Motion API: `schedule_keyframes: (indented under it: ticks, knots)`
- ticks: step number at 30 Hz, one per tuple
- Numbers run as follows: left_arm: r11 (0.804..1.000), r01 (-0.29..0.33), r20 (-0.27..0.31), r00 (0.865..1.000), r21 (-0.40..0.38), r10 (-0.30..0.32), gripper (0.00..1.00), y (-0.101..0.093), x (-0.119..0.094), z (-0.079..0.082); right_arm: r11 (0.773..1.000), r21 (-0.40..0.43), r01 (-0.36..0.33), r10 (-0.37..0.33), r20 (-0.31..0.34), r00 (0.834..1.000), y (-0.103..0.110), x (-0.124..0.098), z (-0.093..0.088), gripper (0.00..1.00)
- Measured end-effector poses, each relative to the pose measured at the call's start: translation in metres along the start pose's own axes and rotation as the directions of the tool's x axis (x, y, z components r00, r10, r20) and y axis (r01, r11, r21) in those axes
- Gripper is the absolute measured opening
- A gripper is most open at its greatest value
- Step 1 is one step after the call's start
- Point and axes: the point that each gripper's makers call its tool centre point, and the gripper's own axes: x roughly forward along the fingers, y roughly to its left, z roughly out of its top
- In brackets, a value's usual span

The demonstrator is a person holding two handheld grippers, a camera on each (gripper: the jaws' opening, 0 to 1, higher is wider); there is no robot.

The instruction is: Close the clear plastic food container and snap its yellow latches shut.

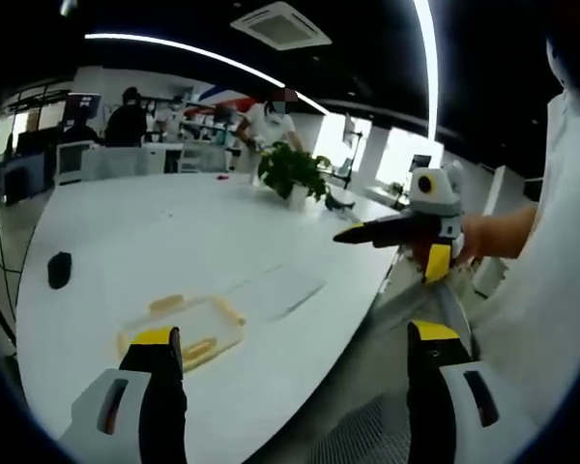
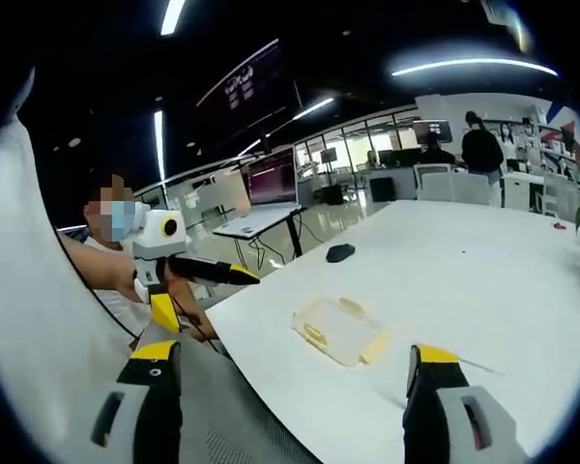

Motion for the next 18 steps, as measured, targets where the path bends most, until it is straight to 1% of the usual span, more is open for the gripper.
schedule_keyframes:
  ticks: [6, 11, 18]
  knots:
    - [1.0, -0.001, -0.014, 1.0, 0.009, 0.001, 0.96, 0.009, 0.001, -0.001, 1.0, -0.002, 0.001, -0.001, 0.004, 1.0, -0.005, 0.007, 0.005, 0.98]
    - [1.0, -0.004, -0.023, 1.0, 0.019, 0.004, 0.96, 0.016, 0.0, -0.002, 1.0, -0.019, -0.005, 0.004, -0.012, 1.0, -0.008, 0.014, 0.007, 0.97]
    - [1.0, -0.016, -0.034, 0.999, 0.018, 0.017, 0.94, 0.032, -0.001, -0.002, 1.0, -0.021, -0.005, 0.005, -0.024, 1.0, -0.015, 0.024, 0.01, 0.96]
